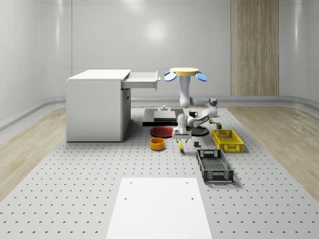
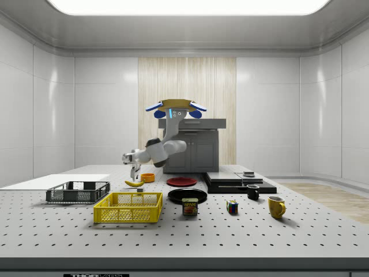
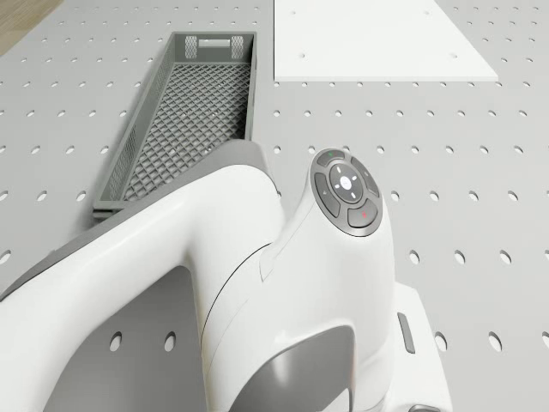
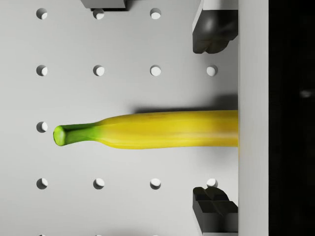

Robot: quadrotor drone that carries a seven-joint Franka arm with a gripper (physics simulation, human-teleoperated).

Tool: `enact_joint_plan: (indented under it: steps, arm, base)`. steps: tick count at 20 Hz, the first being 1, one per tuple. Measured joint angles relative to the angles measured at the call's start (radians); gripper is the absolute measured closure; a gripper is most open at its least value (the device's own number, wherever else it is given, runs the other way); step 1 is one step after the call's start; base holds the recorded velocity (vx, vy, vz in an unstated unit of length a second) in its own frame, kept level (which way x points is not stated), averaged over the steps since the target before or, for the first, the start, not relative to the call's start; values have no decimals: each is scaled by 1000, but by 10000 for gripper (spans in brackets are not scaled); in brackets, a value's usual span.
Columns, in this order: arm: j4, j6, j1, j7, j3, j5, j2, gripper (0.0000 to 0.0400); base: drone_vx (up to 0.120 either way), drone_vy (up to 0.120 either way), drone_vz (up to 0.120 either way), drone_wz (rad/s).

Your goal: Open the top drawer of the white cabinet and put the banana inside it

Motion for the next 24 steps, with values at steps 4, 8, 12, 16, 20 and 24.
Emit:
enact_joint_plan:
  steps: [4, 8, 12, 16, 20, 24]
  arm:
    - [45, 7, 39, 0, 17, 17, 17, 0]
    - [77, 19, 63, 1, 42, 41, 30, 0]
    - [99, 30, 77, 2, 65, 63, 41, 0]
    - [111, 35, 84, 3, 79, 77, 49, 98]
    - [117, 35, 86, 4, 85, 84, 55, 194]
    - [119, 37, 87, -17, 87, 85, 57, 210]
  base:
    - [0, 0, 0, 0]
    - [0, 0, 0, 0]
    - [0, 0, 0, 0]
    - [0, 0, 0, 0]
    - [0, 0, 0, 0]
    - [0, 0, 0, 0]
